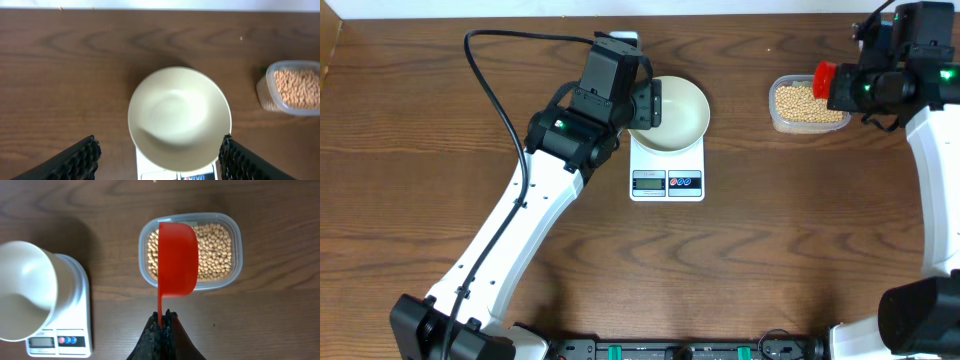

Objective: Scoop item into bowl and weigh 50g on scale
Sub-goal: 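Carry the red scoop with the right gripper over the soybean tub, then move the left gripper down to the scale's TARE button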

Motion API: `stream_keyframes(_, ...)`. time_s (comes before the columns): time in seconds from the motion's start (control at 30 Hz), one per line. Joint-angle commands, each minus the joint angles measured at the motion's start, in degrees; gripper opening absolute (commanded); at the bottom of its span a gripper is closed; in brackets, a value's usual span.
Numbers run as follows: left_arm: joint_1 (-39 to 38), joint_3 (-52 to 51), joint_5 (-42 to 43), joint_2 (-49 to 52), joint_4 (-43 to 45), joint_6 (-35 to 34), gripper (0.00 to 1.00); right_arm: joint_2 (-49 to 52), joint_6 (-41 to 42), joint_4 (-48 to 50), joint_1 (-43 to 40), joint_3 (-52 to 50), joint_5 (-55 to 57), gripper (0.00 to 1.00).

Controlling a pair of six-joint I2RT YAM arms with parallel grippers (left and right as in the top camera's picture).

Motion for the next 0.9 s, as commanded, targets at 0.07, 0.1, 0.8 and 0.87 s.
stream_keyframes(0.07,0.04,0.55,1.05,1.53,-4.04,0.92,0.78,0.46,-2.40,-0.87,-1.38,0.66,1.03,0.01)
stream_keyframes(0.1,0.04,0.55,1.05,1.75,-5.01,0.94,0.78,0.66,-2.40,-1.05,-1.81,0.66,1.03,0.01)
stream_keyframes(0.8,-2.45,0.11,7.91,6.86,-10.95,-2.01,0.77,2.10,-2.40,0.11,-4.02,-2.05,0.50,0.01)
stream_keyframes(0.87,-3.39,0.07,7.91,6.95,-12.33,-2.03,0.74,2.27,-2.40,0.72,-4.24,-2.60,-0.37,0.02)
